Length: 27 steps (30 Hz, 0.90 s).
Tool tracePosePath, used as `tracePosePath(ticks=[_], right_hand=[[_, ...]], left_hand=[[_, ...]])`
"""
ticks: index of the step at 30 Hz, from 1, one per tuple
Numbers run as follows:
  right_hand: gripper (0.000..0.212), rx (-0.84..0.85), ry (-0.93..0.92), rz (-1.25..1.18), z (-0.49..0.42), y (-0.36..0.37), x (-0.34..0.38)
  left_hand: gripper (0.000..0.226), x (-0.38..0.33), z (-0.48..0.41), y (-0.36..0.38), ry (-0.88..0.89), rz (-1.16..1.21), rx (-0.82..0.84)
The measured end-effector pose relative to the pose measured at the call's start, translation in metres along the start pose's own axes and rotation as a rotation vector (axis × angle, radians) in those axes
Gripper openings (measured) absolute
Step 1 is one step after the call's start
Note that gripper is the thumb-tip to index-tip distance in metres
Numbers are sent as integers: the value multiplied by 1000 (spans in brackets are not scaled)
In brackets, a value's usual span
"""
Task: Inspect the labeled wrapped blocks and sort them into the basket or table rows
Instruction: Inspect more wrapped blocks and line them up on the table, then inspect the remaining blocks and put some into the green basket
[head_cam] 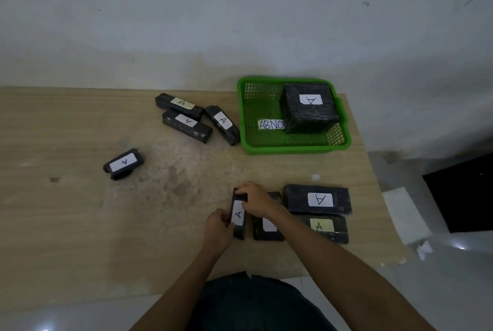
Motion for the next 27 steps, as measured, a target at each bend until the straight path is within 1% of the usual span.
tracePosePath(ticks=[4,7,11,16,20,24,27], right_hand=[[46,13,5,24,1,-2,-10],[39,-41,-35,15,3,-7,-11],[39,-151,-157,15,4,-21,10],[37,-235,-264,-69,3,-39,66],[36,-197,-293,-94,2,-45,117],[35,-144,-297,-121,-8,-34,164],[37,-80,-253,-134,-22,-20,195]], left_hand=[[24,-10,-5,16,27,-1,67],[28,-10,-11,9,45,-10,75],[28,-5,-21,-36,50,-60,18],[24,8,-30,-119,79,-120,-109],[21,22,-32,-177,18,-111,-194],[22,51,-37,-225,-16,-127,-275],[31,77,-45,-256,-87,-104,-316]])
Point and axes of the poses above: each hand's wrist, its own z-axis away from the middle knuckle, its own y-axis out of the palm, x = y × z, the point moved 1 cm from there along -z, towards the middle knuckle, and after that the axes turned 14 degrees about y, right-handed, at the moved point
